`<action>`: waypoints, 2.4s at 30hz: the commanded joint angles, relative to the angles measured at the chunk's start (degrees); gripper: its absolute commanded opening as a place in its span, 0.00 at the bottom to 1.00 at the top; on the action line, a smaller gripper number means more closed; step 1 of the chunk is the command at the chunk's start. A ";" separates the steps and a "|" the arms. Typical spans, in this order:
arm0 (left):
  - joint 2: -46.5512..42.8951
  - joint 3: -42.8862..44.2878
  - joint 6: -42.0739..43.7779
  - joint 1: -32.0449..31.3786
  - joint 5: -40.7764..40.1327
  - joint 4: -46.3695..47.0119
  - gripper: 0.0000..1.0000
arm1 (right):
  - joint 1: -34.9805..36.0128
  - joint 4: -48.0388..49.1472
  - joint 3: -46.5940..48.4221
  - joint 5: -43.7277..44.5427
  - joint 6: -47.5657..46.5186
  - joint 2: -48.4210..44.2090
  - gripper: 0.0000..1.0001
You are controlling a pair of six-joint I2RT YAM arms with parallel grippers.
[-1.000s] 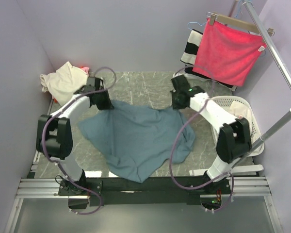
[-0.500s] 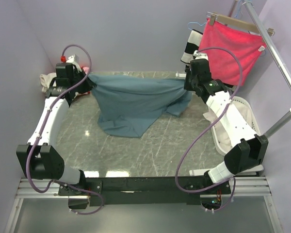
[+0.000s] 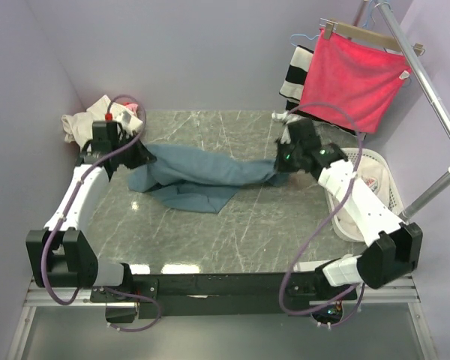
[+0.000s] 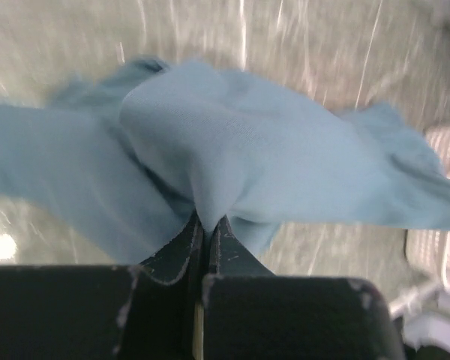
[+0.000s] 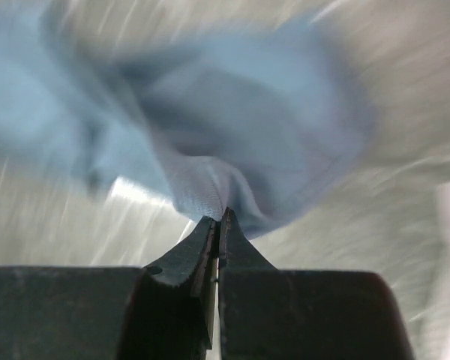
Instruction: Fold and stack the t-shirts
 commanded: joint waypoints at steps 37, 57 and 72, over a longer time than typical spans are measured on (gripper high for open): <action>-0.96 -20.20 -2.33 -6.03 5.13 2.34 0.02 | 18.66 5.86 12.47 -13.61 -4.34 28.40 0.80; 0.71 -20.90 -1.89 -6.03 4.34 3.22 0.01 | 18.66 5.41 21.45 -16.34 -9.52 38.61 0.00; 2.03 -1.93 2.59 -5.86 -4.10 1.38 0.01 | 16.82 11.31 3.25 14.60 -4.33 -6.73 0.00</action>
